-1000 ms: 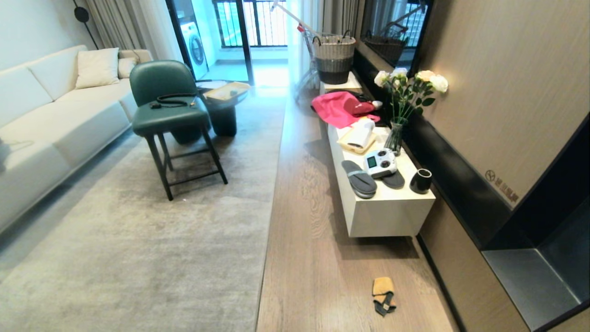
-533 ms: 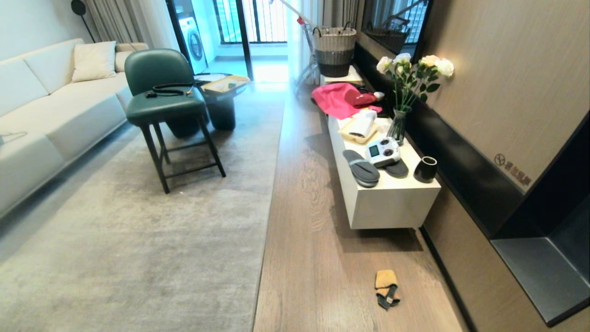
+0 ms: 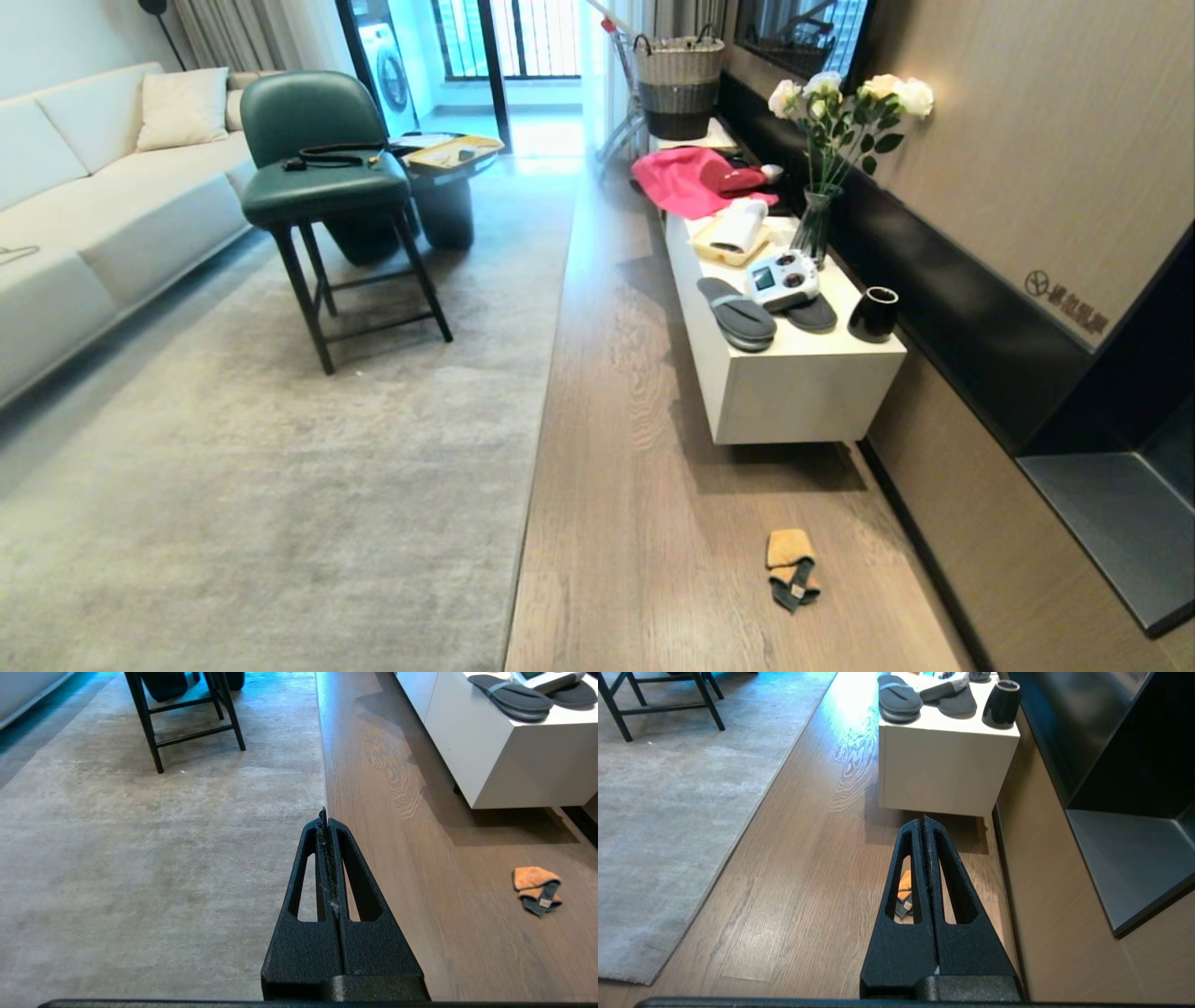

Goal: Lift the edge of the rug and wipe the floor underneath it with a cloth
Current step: Pick up the rag

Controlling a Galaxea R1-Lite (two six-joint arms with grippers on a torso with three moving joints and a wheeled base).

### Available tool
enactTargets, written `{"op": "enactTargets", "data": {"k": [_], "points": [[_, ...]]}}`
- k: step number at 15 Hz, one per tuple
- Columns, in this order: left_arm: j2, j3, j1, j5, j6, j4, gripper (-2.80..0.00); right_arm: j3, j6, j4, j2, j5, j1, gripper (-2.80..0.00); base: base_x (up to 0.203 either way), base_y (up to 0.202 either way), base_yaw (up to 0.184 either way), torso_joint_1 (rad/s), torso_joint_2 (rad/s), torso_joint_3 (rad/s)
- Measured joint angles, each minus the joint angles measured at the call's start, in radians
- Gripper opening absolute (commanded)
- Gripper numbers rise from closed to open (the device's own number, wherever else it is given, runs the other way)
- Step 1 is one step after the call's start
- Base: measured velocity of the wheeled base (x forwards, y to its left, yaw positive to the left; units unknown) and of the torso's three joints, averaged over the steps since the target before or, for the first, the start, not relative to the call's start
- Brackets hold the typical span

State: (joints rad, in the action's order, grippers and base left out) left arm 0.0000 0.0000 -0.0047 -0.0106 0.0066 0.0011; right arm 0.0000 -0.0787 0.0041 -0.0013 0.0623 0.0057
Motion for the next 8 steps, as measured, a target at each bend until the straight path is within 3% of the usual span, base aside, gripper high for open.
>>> {"op": "enactTargets", "data": {"k": [3,8], "points": [[0.0,0.0,0.0,0.0,-0.001,0.002,-2.8,0.0,0.0,0.001,0.0,0.0,0.0,-2.8,0.0,0.0,0.0,0.009,0.34,0.363],[0.0,0.0,0.0,0.0,0.0,0.0,-2.8,0.0,0.0,-0.001,0.0,0.0,0.0,-2.8,0.0,0.0,0.0,0.0,0.0,0.0]]}}
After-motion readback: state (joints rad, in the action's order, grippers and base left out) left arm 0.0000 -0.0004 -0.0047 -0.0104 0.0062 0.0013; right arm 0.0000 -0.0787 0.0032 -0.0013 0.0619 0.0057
